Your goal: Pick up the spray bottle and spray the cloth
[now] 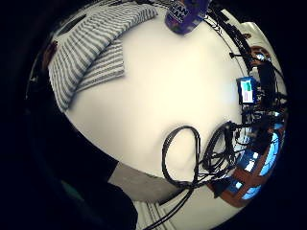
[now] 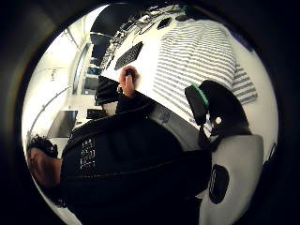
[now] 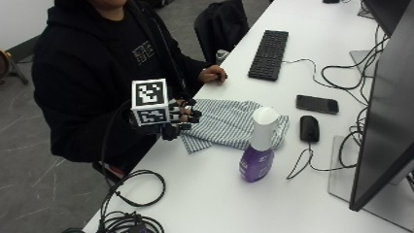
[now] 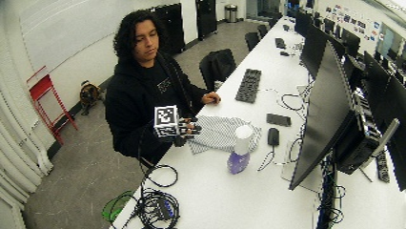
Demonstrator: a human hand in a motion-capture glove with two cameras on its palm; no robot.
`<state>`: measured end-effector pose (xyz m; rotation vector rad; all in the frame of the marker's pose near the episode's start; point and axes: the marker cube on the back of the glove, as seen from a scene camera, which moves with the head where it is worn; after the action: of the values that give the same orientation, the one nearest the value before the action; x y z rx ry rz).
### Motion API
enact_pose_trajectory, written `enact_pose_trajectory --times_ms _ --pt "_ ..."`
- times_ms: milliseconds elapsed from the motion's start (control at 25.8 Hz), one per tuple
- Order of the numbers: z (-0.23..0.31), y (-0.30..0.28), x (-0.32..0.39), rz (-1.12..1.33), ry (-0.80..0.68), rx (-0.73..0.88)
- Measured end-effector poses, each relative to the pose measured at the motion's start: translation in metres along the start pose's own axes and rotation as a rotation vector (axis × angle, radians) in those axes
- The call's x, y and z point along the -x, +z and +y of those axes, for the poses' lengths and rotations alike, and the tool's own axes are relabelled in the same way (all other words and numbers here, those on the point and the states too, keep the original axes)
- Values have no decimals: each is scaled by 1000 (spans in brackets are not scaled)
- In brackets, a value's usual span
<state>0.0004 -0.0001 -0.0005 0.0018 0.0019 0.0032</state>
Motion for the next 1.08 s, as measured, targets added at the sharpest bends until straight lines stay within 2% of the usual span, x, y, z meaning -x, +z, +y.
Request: enact_pose_trajectory --times_ms 891,1085 --pt "-2 -4 -8 0 21 -4" --pt "-8 -13 -23 22 63 -9"
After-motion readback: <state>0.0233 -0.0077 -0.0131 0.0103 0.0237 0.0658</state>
